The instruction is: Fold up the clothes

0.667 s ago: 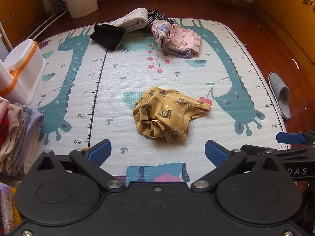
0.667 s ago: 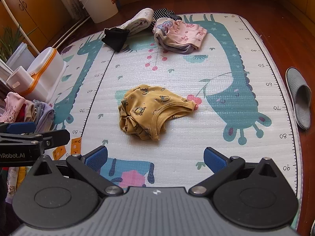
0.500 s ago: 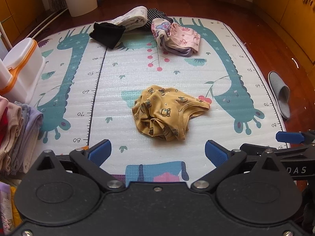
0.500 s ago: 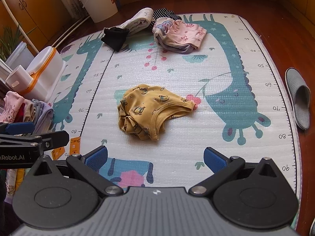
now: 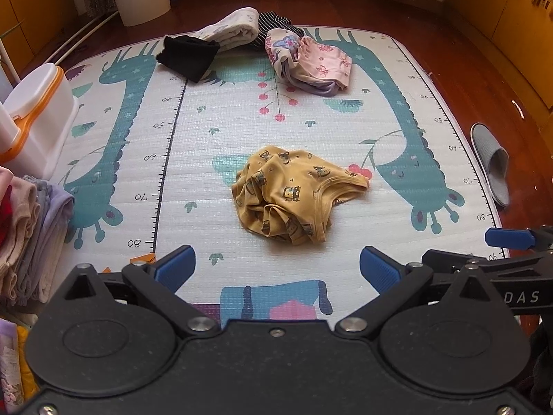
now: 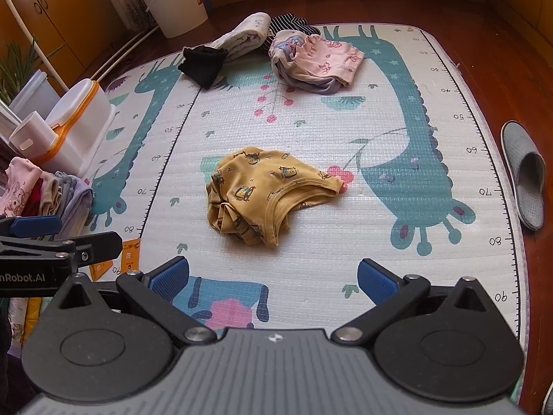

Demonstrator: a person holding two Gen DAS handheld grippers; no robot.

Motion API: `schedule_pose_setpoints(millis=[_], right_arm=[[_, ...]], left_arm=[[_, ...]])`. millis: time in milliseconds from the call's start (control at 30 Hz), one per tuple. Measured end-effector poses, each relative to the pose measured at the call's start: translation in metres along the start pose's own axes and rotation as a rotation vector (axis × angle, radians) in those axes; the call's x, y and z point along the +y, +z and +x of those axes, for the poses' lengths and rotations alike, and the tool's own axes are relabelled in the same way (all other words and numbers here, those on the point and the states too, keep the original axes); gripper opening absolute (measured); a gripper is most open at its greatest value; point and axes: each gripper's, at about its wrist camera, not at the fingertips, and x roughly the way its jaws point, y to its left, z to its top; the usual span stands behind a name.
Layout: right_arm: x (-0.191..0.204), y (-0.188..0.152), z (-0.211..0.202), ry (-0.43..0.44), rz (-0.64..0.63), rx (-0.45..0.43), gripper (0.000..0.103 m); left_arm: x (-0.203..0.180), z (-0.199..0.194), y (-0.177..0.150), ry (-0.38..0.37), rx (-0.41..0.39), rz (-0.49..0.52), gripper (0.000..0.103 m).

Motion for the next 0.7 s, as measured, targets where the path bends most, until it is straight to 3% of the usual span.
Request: schedule_pose_setpoints(millis=[700], right_arm=[[0.0023, -0.0002, 0.0017, -0.001, -0.003, 0.006, 0.103]], left_arm=[[0.0047, -0.0002, -0.0001, -0.003, 0.001, -0.003, 0.103]])
